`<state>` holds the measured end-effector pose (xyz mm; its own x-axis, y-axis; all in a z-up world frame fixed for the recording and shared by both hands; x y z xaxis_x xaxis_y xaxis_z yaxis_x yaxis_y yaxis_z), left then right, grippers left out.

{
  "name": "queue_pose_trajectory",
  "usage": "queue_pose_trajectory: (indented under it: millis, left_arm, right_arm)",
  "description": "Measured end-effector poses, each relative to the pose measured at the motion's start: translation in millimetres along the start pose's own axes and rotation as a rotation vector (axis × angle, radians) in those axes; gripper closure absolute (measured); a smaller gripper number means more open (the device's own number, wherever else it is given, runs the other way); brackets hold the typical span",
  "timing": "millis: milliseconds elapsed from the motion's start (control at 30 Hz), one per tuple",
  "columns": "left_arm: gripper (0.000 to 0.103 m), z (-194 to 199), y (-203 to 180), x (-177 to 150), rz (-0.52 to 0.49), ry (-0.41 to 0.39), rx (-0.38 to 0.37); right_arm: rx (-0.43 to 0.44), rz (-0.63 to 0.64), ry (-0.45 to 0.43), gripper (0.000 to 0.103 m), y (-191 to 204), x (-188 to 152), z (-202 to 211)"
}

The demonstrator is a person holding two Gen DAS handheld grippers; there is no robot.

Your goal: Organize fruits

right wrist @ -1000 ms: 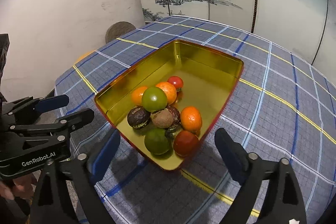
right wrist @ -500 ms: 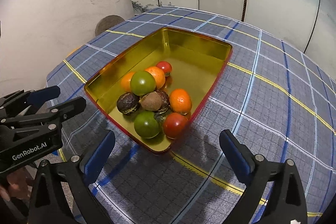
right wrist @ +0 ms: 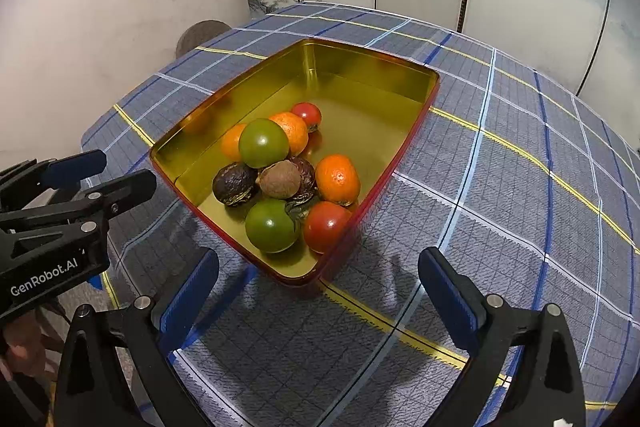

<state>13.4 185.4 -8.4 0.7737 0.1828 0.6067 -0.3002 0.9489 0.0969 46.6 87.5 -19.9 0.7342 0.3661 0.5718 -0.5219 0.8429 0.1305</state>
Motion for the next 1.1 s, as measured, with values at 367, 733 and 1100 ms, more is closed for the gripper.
queue_pose_trajectory:
  millis: [367, 733, 1100]
  left_arm:
    - [0.039, -1.8, -1.8, 2.9, -0.008, 0.000, 0.004]
    - [0.039, -2.3, -5.1, 5.2, -0.014, -0.001, 0.003]
    - [0.039, -5.3, -7.2, 4.4, -0.022, 0.003, -0.005]
  right_arm:
    - [-0.001, 0.001, 0.011, 0.004, -3.1, -0.7, -3.1]
    - [-0.003, -0.001, 0.015, 0.004, -3.4, -1.0, -4.7]
    - [-0.003, 0.000, 0.017, 0.004, -4.1, -1.1, -5.8]
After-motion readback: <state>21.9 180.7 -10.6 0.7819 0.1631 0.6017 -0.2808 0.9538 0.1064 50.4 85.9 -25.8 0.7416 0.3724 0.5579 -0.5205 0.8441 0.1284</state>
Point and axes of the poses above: each gripper's, at about its wrist camera, not at the fingertips, and z roughly against the way its jaws point, y to its left, x to its top, the point moved 3 cm from there along -z, roughly the way its jaws point, and after that the axes turned 3 degrees about -z, right-handed, at the moved point
